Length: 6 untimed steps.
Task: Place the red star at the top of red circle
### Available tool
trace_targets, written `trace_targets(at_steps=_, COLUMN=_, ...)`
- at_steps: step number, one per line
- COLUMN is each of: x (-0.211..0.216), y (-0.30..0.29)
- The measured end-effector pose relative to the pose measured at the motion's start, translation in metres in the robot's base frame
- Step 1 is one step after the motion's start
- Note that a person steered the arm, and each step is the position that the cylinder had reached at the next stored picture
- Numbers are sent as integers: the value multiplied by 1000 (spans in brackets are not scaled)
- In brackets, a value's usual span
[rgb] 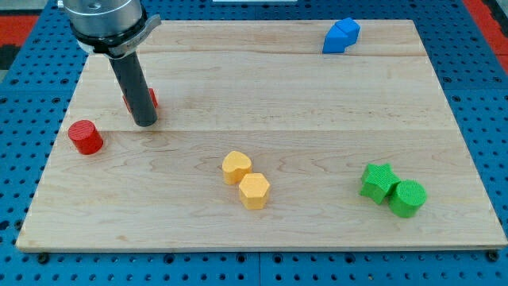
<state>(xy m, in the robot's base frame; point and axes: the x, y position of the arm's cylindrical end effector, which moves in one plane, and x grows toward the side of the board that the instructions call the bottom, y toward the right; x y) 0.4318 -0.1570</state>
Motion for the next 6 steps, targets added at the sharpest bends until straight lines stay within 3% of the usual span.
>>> trace_targets(at_steps=1, x=16, y=10)
trace_targets(at_steps=2, x=3, y=40)
trace_targets(at_steps=5, x=-36, y=-27)
trace_targets(at_steps=6, x=-75, y=-28)
